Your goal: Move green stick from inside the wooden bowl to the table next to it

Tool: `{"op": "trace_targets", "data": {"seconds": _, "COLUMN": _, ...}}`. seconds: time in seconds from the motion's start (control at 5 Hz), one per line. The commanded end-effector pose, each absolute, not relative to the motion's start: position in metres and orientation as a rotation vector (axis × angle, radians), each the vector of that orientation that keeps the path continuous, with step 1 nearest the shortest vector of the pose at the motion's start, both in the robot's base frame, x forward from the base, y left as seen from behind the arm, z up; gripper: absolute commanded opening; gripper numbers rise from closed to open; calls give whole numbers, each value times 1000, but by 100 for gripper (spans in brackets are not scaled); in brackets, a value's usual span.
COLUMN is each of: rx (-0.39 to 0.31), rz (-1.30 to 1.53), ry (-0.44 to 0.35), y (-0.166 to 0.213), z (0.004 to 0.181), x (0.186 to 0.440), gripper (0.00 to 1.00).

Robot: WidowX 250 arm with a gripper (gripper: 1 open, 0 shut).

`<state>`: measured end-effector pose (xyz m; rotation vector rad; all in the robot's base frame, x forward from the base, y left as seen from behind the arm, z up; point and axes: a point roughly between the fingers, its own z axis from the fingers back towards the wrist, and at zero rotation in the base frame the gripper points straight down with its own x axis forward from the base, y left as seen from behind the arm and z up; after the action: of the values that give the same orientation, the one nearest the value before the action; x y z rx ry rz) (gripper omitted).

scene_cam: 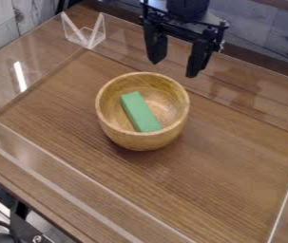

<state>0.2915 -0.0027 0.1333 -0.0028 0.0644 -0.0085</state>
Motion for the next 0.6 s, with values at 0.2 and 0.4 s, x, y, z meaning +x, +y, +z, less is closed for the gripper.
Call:
{"op": "trace_targets", "data": {"seconds": 0.2, "rx": 0, "rz": 164, "ry": 69, "y": 18, "z": 119, "x": 269, "gripper": 100}}
{"op": "trace_targets", "data": {"seconds": 0.4, "rx": -6, "rz": 200, "ry": 40, "y": 33, "z": 115, "x": 261, "gripper": 100}}
